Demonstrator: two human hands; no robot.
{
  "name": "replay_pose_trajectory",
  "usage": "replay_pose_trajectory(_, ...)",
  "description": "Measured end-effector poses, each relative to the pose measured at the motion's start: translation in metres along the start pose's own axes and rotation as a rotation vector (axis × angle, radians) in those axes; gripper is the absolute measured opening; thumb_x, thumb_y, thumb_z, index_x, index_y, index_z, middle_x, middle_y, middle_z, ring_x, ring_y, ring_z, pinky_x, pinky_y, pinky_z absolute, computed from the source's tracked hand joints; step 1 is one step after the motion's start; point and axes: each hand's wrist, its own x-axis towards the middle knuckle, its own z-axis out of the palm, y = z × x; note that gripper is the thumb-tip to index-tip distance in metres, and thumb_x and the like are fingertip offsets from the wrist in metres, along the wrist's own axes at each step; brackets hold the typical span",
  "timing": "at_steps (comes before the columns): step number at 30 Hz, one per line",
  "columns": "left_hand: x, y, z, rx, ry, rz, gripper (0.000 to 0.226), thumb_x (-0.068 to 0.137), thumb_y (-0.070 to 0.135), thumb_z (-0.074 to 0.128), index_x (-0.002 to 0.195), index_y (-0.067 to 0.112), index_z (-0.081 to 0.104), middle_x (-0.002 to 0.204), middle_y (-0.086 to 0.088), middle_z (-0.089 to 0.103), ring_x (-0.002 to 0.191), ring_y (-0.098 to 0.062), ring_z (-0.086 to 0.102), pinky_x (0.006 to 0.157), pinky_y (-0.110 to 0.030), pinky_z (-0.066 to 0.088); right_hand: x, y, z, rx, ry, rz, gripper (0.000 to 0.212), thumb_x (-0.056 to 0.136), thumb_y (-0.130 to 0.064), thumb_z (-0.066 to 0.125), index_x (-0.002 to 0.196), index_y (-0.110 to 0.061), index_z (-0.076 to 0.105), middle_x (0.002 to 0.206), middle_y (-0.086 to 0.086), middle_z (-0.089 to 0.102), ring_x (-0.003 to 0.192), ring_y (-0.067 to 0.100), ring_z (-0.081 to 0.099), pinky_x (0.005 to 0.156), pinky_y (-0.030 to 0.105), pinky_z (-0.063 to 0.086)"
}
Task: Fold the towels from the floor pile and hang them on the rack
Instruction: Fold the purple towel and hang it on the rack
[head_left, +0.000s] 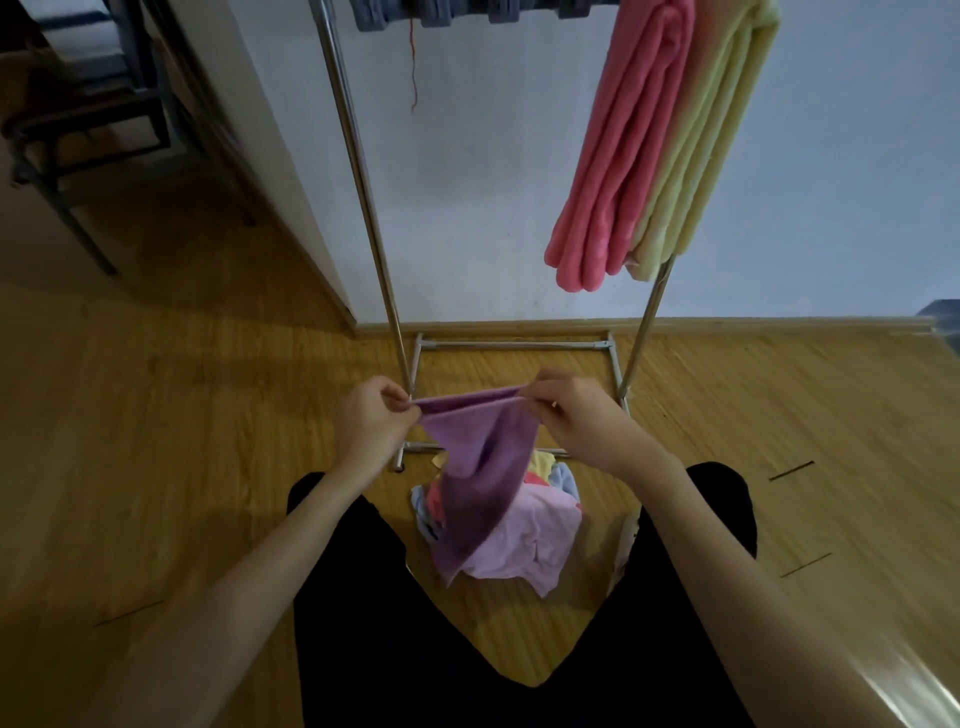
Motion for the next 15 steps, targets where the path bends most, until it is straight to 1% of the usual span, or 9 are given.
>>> replay_pose_trajectory(1, 0.001, 0.005, -0.002, 0.037, 0.003, 0.048, 0.01, 0.078, 0.009, 0.071, 0.08, 0.016, 0.064, 0.073, 0.008, 0.061, 0.069, -0.005, 0.059, 0.053, -0.013, 0.039, -0.002, 0.002, -0.001, -0.002, 0.005, 0.013, 0.016, 0.09, -0.004, 0.057, 0.082, -0.004, 0.071, 0.078, 0.006, 0.059, 0.067, 0.02, 0.057, 0.063, 0.041, 0.048)
replay_pose_trajectory(3, 0.007, 0.018, -0.007, 0.041, 0.037, 0.1, 0.014, 0.079, 0.007, 0.07, 0.077, 0.019, 0.065, 0.072, 0.008, 0.062, 0.069, -0.004, 0.059, 0.054, -0.013, 0.041, -0.006, 0.006, -0.006, 0.0, 0.061, 0.068, 0.014, 0.087, -0.002, 0.061, 0.085, -0.006, 0.075, 0.081, 0.005, 0.063, 0.068, 0.017, 0.058, 0.064, 0.036, 0.05)
replay_pose_trajectory(6, 0.012, 0.046, -0.018, -0.066, 0.088, 0.124, 0.016, 0.078, 0.008, 0.071, 0.074, 0.022, 0.065, 0.071, 0.007, 0.063, 0.068, -0.005, 0.061, 0.058, -0.02, 0.053, -0.012, 0.012, -0.023, 0.076, 0.233, 0.21, 0.01, 0.082, -0.006, 0.07, 0.09, -0.008, 0.077, 0.087, 0.005, 0.069, 0.071, 0.013, 0.06, 0.066, 0.026, 0.051)
replay_pose_trajectory(8, 0.011, 0.065, -0.025, -0.149, 0.137, 0.186, 0.013, 0.075, 0.01, 0.072, 0.073, 0.021, 0.067, 0.07, 0.007, 0.065, 0.067, -0.007, 0.063, 0.06, -0.025, 0.056, -0.014, 0.012, -0.037, 0.162, 0.349, 0.264, 0.01, 0.079, -0.009, 0.074, 0.089, -0.01, 0.077, 0.086, 0.004, 0.07, 0.073, 0.015, 0.064, 0.067, 0.026, 0.052)
replay_pose_trajectory(10, 0.007, 0.084, -0.034, -0.193, 0.197, 0.281, 0.011, 0.073, 0.009, 0.073, 0.072, 0.019, 0.068, 0.068, 0.008, 0.065, 0.065, -0.005, 0.062, 0.059, -0.021, 0.055, -0.014, 0.006, -0.051, 0.231, 0.439, 0.255, 0.012, 0.077, -0.008, 0.076, 0.087, -0.014, 0.076, 0.082, 0.003, 0.071, 0.072, 0.016, 0.065, 0.066, 0.029, 0.053)
replay_pose_trajectory(12, 0.006, 0.101, -0.044, -0.238, 0.249, 0.358, 0.012, 0.07, 0.008, 0.072, 0.07, 0.018, 0.068, 0.066, 0.01, 0.064, 0.063, -0.004, 0.061, 0.057, -0.016, 0.051, -0.011, -0.001, -0.064, 0.265, 0.508, 0.226, 0.013, 0.076, -0.008, 0.077, 0.086, -0.016, 0.074, 0.078, 0.001, 0.071, 0.069, 0.013, 0.064, 0.065, 0.028, 0.053)
replay_pose_trajectory(15, 0.011, 0.121, -0.057, -0.259, 0.273, 0.412, 0.011, 0.072, 0.011, 0.073, 0.07, 0.021, 0.067, 0.066, 0.012, 0.063, 0.063, -0.003, 0.061, 0.055, -0.012, 0.049, -0.005, -0.01, -0.082, 0.323, 0.592, 0.207, 0.01, 0.076, -0.013, 0.078, 0.085, -0.011, 0.073, 0.075, 0.003, 0.07, 0.067, 0.01, 0.061, 0.066, 0.023, 0.052)
